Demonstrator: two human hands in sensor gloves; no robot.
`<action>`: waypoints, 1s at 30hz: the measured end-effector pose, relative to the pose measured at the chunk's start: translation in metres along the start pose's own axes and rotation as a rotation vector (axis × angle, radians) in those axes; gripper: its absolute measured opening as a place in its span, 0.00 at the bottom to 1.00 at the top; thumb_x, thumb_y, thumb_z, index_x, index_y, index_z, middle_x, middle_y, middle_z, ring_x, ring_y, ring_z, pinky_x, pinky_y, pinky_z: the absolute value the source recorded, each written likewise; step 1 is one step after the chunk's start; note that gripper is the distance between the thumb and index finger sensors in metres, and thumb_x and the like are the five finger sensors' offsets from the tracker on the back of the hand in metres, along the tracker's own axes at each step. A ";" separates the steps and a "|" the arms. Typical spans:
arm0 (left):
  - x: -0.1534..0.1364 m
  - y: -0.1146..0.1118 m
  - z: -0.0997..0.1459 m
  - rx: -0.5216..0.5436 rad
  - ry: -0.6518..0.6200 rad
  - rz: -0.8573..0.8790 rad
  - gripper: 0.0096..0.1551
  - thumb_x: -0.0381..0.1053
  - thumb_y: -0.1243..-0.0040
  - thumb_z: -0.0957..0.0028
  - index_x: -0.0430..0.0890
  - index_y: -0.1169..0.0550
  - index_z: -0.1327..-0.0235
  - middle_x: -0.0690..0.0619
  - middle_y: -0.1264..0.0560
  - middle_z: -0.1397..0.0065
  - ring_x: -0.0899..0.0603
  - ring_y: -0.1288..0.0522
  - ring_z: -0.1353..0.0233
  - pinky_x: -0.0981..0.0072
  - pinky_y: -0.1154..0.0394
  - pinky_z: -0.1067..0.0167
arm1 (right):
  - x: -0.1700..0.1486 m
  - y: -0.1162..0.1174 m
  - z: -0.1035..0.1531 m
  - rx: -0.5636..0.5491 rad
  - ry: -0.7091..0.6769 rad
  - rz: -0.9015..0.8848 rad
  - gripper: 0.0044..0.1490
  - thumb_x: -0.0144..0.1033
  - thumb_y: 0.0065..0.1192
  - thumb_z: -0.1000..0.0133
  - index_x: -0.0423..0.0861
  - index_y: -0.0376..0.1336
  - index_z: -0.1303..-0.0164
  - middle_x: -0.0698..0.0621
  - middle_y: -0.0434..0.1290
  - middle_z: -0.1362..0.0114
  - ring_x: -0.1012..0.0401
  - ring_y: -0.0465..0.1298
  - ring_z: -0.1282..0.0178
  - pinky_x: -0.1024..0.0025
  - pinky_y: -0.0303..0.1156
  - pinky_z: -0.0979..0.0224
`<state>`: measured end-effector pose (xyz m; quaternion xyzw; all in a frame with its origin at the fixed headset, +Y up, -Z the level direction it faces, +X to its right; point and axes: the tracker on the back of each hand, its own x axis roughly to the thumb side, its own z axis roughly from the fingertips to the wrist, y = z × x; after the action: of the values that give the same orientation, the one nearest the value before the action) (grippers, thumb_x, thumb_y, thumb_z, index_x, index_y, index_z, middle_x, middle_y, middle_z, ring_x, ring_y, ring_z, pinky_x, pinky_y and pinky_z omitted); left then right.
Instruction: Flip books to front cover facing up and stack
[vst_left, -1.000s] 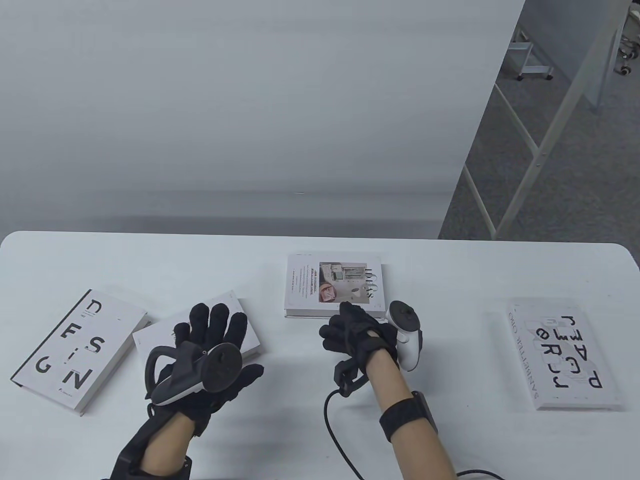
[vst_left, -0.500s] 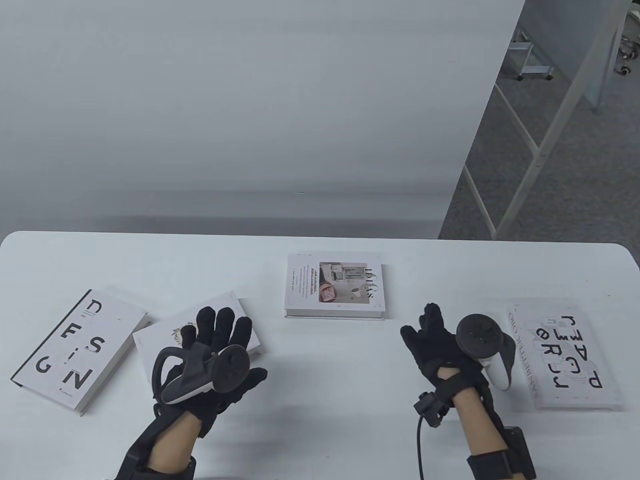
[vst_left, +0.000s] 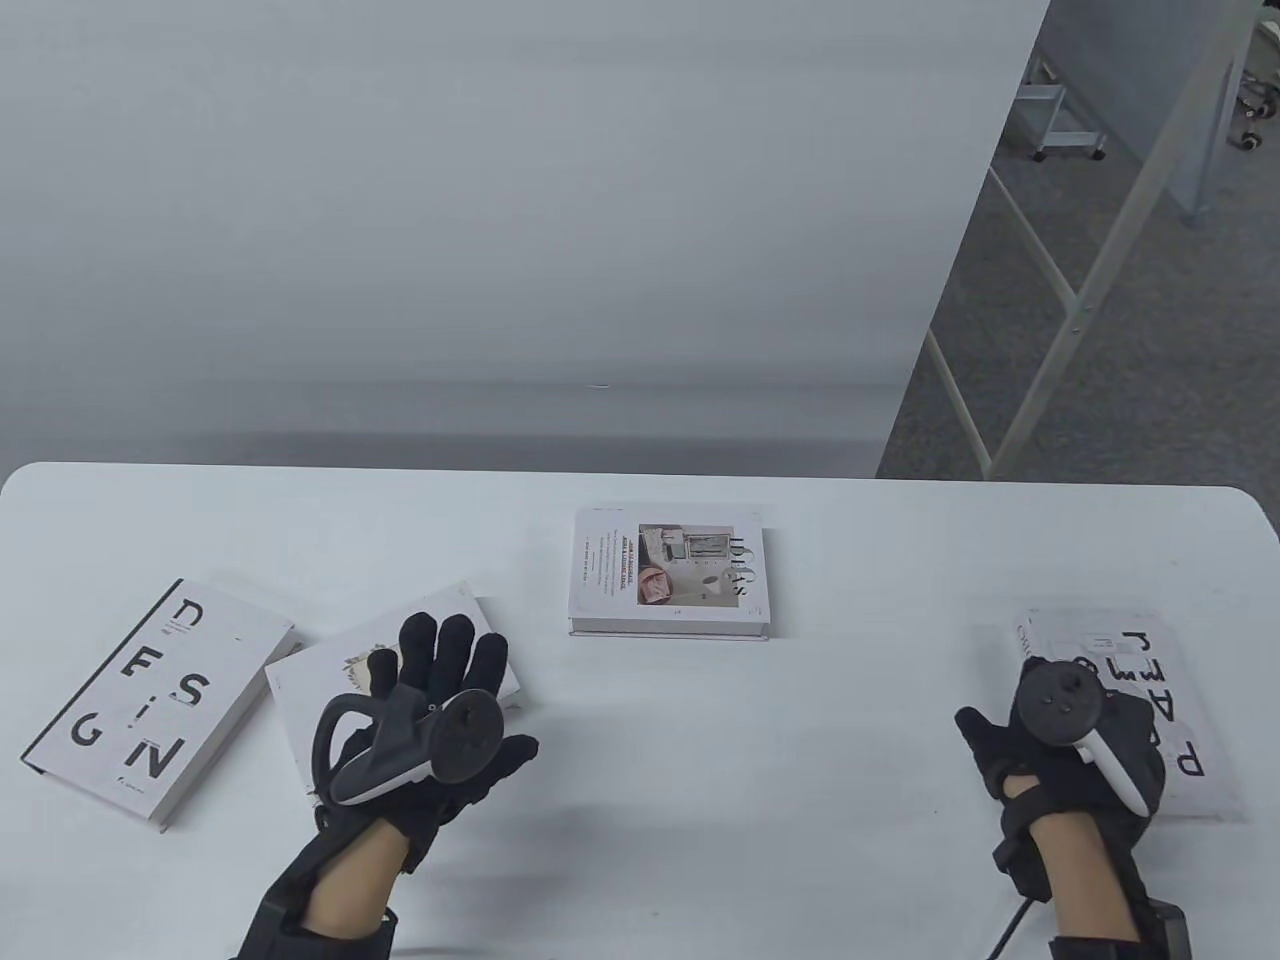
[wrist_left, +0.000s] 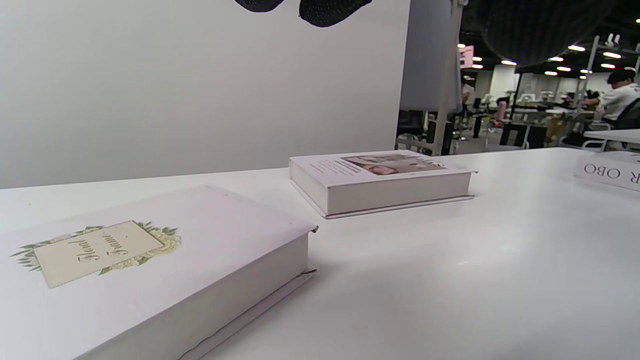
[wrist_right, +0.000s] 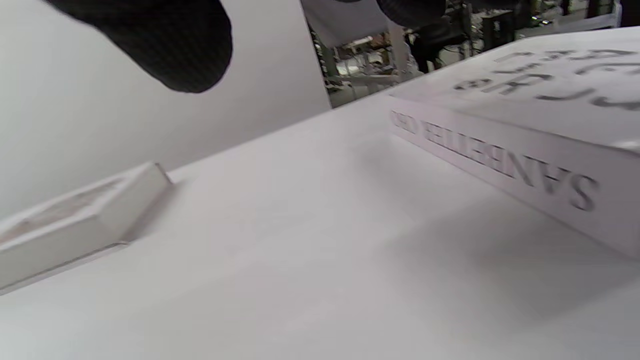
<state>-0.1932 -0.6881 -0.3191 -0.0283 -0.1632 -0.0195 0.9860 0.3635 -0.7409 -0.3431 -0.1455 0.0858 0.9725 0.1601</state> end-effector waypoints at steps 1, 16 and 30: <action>0.000 -0.001 0.000 -0.003 0.002 -0.001 0.59 0.76 0.52 0.52 0.39 0.47 0.18 0.30 0.54 0.19 0.18 0.59 0.24 0.21 0.51 0.34 | -0.007 0.002 -0.003 0.003 0.024 -0.004 0.56 0.55 0.59 0.44 0.33 0.38 0.24 0.23 0.44 0.22 0.22 0.45 0.27 0.17 0.43 0.37; -0.004 0.013 0.006 0.052 0.001 0.035 0.58 0.75 0.52 0.51 0.39 0.46 0.18 0.30 0.54 0.19 0.18 0.59 0.24 0.21 0.51 0.34 | -0.070 0.004 -0.022 0.011 0.252 -0.124 0.44 0.36 0.58 0.42 0.41 0.40 0.23 0.30 0.41 0.19 0.29 0.37 0.22 0.23 0.33 0.29; -0.003 0.000 0.001 -0.002 0.000 0.025 0.58 0.75 0.52 0.51 0.39 0.46 0.19 0.30 0.53 0.19 0.18 0.58 0.24 0.21 0.51 0.34 | -0.070 0.010 -0.026 0.027 0.248 -0.041 0.34 0.25 0.60 0.45 0.46 0.56 0.27 0.34 0.51 0.20 0.32 0.51 0.23 0.33 0.47 0.25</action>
<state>-0.1959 -0.6882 -0.3192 -0.0313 -0.1628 -0.0073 0.9861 0.4298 -0.7753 -0.3445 -0.2640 0.1149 0.9424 0.1700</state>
